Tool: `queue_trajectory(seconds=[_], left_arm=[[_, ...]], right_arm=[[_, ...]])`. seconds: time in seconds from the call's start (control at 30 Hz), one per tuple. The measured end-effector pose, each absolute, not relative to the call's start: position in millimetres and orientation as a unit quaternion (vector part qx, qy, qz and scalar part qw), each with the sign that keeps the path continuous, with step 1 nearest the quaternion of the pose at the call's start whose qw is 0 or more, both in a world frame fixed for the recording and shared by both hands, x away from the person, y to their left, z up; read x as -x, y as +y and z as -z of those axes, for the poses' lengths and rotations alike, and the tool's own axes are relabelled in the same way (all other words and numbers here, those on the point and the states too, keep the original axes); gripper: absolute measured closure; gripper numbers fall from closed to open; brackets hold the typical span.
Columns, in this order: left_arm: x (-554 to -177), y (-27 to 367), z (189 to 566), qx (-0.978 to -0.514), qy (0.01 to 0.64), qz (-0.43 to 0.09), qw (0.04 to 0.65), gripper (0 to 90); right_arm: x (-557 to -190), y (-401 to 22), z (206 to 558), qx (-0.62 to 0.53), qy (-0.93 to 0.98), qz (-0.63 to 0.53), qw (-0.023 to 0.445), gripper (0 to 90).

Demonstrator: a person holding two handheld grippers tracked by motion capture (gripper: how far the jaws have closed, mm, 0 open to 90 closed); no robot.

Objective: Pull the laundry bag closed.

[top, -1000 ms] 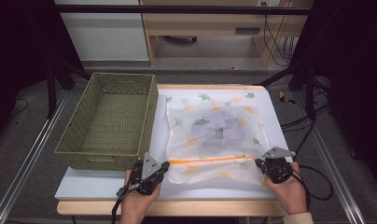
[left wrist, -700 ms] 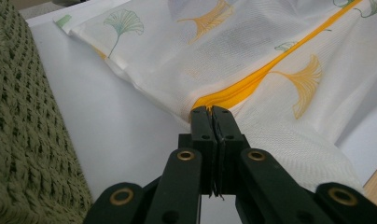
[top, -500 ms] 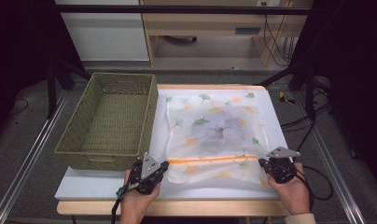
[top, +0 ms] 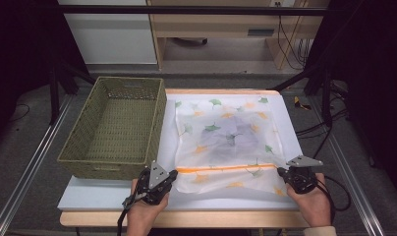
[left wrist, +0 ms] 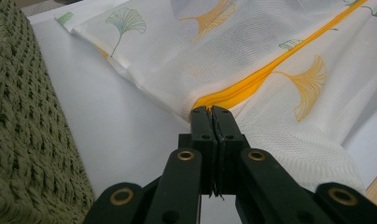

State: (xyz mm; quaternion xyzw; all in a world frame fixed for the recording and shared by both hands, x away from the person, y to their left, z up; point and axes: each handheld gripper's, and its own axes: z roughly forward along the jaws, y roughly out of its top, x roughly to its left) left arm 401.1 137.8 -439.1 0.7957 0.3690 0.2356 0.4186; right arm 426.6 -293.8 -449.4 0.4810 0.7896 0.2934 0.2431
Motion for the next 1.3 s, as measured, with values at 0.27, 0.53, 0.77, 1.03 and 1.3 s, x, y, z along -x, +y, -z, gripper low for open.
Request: queue_trajectory(seconds=[0.27, 0.53, 0.77, 1.03, 1.3], left_arm=[[-400, 137, 439, -0.796, 0.368, -0.236, 0.418, 88.8], [-401, 137, 440, -0.795, 0.37, -0.238, 0.417, 88.7], [-401, 137, 440, -0.795, 0.371, -0.238, 0.417, 88.7], [-401, 136, 442, -0.795, 0.372, -0.24, 0.414, 88.7], [-401, 137, 442, -0.796, 0.372, -0.241, 0.413, 88.7]], right_arm=[[-425, -299, 450, -0.484, 0.787, -0.294, 0.244, 90.0], [-424, -303, 450, -0.497, 0.78, -0.294, 0.242, 90.0], [-422, -311, 450, -0.501, 0.777, -0.29, 0.247, 90.0], [-421, -313, 450, -0.506, 0.773, -0.29, 0.248, 90.0], [-420, -318, 451, -0.511, 0.77, -0.291, 0.248, 90.0]])
